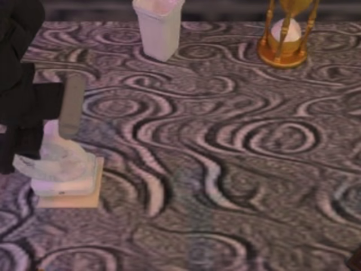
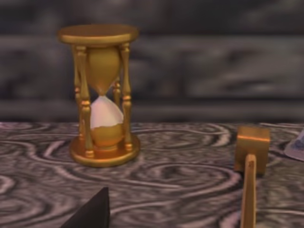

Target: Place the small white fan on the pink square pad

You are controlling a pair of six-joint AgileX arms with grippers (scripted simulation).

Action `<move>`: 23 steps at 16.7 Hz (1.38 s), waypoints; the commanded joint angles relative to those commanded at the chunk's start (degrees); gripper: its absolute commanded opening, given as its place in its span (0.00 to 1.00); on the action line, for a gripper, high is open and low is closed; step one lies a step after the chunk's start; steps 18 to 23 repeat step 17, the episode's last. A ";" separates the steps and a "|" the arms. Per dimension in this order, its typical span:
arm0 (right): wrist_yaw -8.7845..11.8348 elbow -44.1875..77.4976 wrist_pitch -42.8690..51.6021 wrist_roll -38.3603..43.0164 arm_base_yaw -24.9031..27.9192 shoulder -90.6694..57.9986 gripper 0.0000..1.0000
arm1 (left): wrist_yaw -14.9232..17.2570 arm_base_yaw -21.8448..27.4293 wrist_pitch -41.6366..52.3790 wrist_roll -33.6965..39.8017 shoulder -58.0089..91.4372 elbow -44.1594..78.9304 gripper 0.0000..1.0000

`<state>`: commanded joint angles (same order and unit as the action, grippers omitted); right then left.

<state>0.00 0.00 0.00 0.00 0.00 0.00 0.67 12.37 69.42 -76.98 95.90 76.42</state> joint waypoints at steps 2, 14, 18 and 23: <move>0.00 0.00 0.00 0.00 0.00 0.00 1.00 | 0.00 0.00 0.00 0.00 0.00 0.00 0.30; 0.00 0.00 0.00 0.00 0.00 0.00 1.00 | 0.00 0.00 0.00 0.00 0.00 0.00 1.00; 0.00 0.00 0.00 0.00 0.00 0.00 1.00 | 0.00 0.00 0.00 0.00 0.00 0.00 1.00; 0.00 0.00 0.00 0.00 0.00 0.00 1.00 | 0.00 0.00 0.00 0.00 0.00 0.00 1.00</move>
